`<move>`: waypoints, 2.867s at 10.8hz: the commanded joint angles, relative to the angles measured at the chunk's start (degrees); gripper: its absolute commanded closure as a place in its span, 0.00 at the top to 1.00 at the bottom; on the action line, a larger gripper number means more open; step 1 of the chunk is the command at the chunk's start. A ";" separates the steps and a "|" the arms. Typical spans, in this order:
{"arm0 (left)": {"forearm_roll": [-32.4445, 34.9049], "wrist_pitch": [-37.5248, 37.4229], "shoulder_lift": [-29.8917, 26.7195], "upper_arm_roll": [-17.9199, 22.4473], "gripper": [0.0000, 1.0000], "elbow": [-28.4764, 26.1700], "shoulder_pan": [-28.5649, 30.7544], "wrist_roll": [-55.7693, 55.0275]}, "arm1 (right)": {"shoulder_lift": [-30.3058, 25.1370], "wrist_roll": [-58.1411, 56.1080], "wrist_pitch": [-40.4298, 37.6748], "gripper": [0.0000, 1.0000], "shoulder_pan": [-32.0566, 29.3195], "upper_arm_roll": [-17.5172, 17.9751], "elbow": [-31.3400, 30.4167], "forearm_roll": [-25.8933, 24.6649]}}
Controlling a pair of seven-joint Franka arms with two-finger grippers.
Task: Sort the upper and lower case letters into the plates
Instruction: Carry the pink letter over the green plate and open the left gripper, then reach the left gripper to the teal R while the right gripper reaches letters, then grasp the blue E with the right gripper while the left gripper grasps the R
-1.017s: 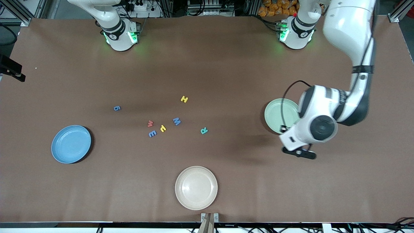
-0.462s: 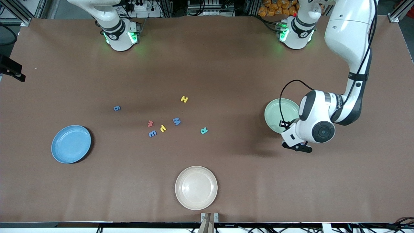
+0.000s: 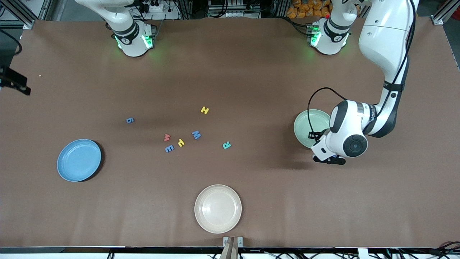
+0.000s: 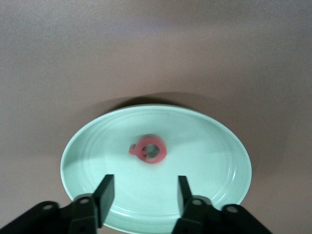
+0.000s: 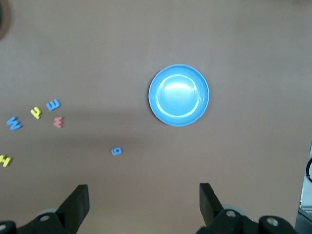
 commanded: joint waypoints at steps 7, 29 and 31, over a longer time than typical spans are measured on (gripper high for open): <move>-5.27 8.97 2.88 -2.21 1.00 6.88 -11.31 -14.72 | 16.86 0.11 12.73 1.00 0.97 0.61 -0.53 -0.57; 13.97 46.08 20.56 0.25 1.00 17.03 -30.32 -8.69 | 23.10 90.97 47.70 1.00 20.92 0.88 -25.94 9.71; 13.98 41.36 20.04 0.08 1.00 16.66 -29.88 -3.24 | 25.82 94.23 51.57 1.00 23.28 0.88 -25.85 9.71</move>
